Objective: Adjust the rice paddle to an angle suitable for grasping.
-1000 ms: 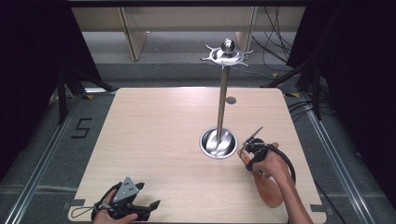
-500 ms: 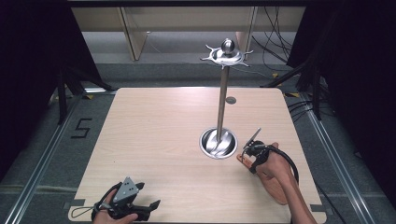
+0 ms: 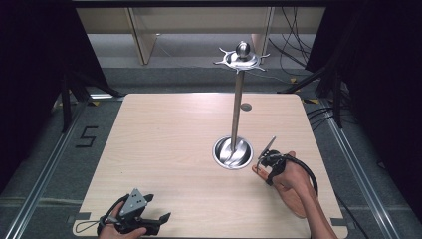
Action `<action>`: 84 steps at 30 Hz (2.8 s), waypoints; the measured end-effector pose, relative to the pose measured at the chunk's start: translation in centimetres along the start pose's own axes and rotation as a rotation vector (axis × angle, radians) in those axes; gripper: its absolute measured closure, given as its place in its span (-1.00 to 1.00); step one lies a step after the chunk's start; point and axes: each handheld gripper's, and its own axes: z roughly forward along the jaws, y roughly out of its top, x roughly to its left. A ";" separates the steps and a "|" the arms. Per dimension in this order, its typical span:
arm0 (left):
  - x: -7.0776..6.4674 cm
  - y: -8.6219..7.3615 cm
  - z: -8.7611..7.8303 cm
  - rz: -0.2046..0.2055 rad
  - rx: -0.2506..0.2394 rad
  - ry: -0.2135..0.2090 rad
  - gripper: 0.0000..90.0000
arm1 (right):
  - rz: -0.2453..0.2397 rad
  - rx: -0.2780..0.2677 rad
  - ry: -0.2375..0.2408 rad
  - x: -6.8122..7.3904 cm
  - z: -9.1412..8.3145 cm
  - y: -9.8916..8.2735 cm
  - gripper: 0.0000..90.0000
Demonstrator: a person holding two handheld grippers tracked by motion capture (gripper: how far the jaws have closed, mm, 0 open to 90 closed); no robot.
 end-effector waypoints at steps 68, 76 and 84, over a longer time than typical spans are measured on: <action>0.1 0.0 0.1 0.012 -0.017 -0.003 -0.66 | 0.050 -0.974 0.014 0.2 -13.0 -6.0 0.49; 0.2 0.0 0.0 0.016 0.002 0.002 -0.66 | 0.026 -1.037 0.012 0.7 -14.3 -5.6 0.49; 0.2 -0.1 0.0 -0.005 -0.005 0.003 -0.66 | 0.028 -1.088 0.017 0.8 -15.4 -5.2 0.49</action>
